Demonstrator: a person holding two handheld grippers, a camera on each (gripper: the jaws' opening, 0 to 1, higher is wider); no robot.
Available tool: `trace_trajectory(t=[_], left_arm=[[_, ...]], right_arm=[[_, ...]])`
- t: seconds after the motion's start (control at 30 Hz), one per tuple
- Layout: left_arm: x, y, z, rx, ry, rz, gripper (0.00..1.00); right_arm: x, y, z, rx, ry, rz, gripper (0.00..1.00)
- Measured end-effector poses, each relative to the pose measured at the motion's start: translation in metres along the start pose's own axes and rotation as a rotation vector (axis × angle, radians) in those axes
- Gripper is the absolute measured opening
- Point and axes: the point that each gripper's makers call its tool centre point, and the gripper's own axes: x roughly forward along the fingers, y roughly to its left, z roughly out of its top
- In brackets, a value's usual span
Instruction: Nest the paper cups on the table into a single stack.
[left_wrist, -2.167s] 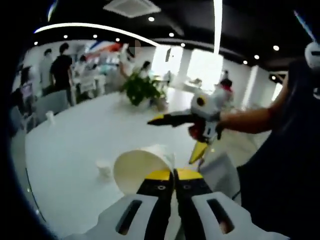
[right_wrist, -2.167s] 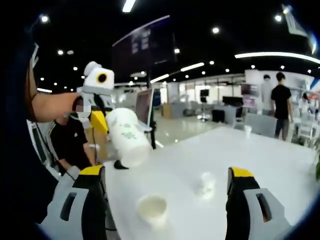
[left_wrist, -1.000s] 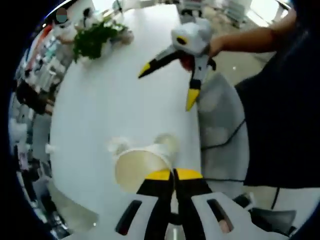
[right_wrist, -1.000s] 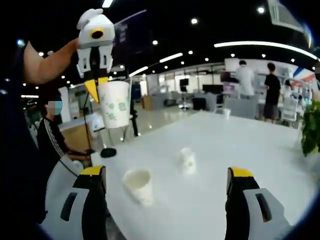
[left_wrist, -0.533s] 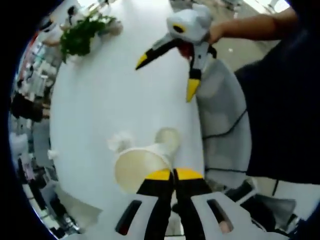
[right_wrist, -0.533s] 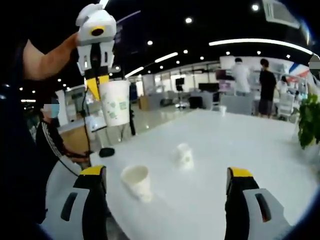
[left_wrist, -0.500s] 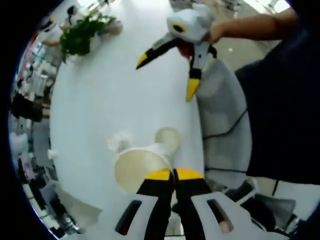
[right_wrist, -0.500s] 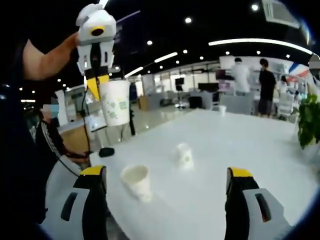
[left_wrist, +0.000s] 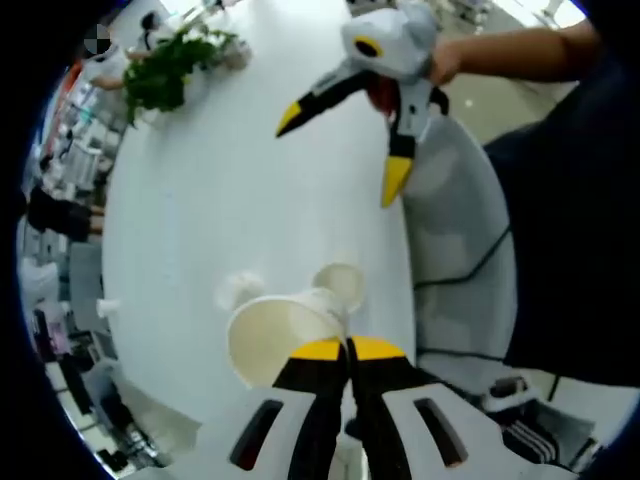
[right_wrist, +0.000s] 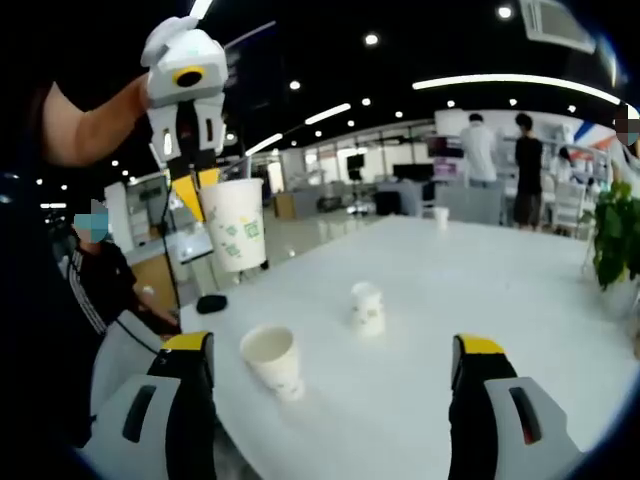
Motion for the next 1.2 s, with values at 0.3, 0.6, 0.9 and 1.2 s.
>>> trace_trajectory(t=[0.3, 0.6, 0.9, 1.2], left_arm=[[0.018, -0.007, 0.002, -0.032, -0.017, -0.025, 0.0], [0.035, -0.012, 0.0, -0.043, -0.01, -0.042, 0.0], [0.054, -0.015, -0.001, -0.062, 0.0, -0.054, 0.0], [0.063, -0.014, 0.001, -0.059, 0.009, -0.039, 0.0]], right_arm=[[0.002, 0.0, -0.005, 0.005, 0.015, 0.004, 0.96], [0.002, -0.001, -0.004, 0.011, 0.016, -0.001, 0.96], [0.0, -0.003, -0.006, 0.018, 0.015, -0.003, 0.95], [-0.002, -0.003, -0.003, 0.023, 0.005, -0.01, 0.95]])
